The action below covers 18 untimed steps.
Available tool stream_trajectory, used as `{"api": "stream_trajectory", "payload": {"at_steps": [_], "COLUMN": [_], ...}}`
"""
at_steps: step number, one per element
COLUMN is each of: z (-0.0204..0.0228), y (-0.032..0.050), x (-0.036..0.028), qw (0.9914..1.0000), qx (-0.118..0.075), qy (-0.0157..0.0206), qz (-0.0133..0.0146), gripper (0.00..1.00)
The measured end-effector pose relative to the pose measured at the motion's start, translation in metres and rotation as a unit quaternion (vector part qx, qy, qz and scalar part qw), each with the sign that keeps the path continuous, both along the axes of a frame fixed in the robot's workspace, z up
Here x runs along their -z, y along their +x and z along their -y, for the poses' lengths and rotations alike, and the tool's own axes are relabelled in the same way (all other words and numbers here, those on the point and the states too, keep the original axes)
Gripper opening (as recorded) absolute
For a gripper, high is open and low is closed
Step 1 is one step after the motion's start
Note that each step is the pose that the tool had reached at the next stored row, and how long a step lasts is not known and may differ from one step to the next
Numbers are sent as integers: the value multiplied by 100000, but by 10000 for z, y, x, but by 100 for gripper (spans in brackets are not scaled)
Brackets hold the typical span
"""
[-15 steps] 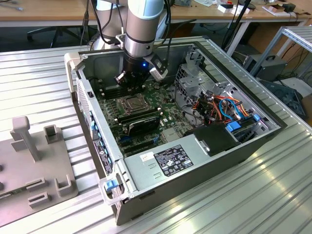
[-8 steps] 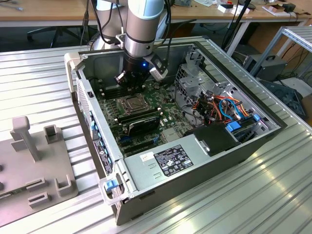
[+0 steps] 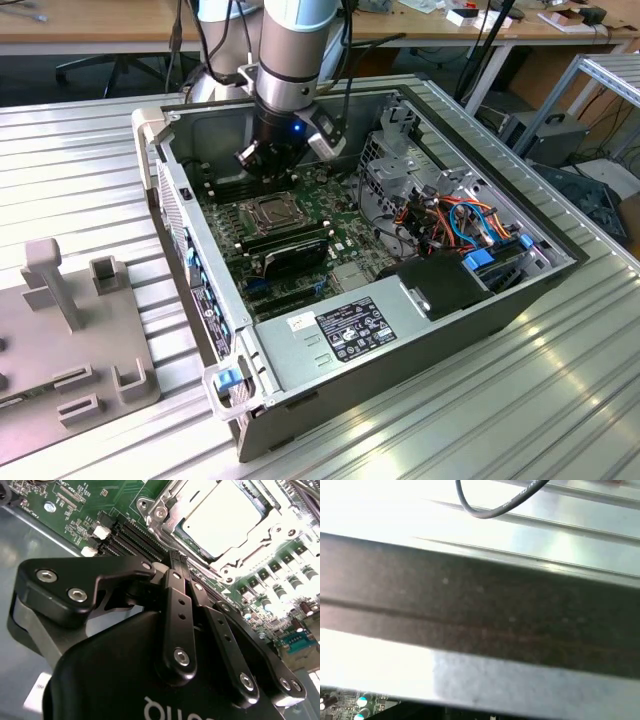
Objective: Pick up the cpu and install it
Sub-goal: 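Install the first cpu locking lever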
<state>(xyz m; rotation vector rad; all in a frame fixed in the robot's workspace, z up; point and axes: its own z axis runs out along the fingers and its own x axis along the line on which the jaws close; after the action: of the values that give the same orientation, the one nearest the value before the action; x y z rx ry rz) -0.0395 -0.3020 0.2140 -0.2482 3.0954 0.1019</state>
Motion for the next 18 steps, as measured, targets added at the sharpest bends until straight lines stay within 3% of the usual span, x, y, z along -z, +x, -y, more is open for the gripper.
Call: {"api": "stream_trajectory", "payload": {"at_steps": [5,9,16,18], "z": [0,-1,0,0], "y": [0,0,0,0], "x": [-130,-165,-165,-163], "qw": [100000,99999,99920,99883], "qx": [2,11,3367,4159], "qy": [-124,-406,-2176,-2480], "qz": [4,10,-23,-24], "gripper": [11,11,11,11]}}
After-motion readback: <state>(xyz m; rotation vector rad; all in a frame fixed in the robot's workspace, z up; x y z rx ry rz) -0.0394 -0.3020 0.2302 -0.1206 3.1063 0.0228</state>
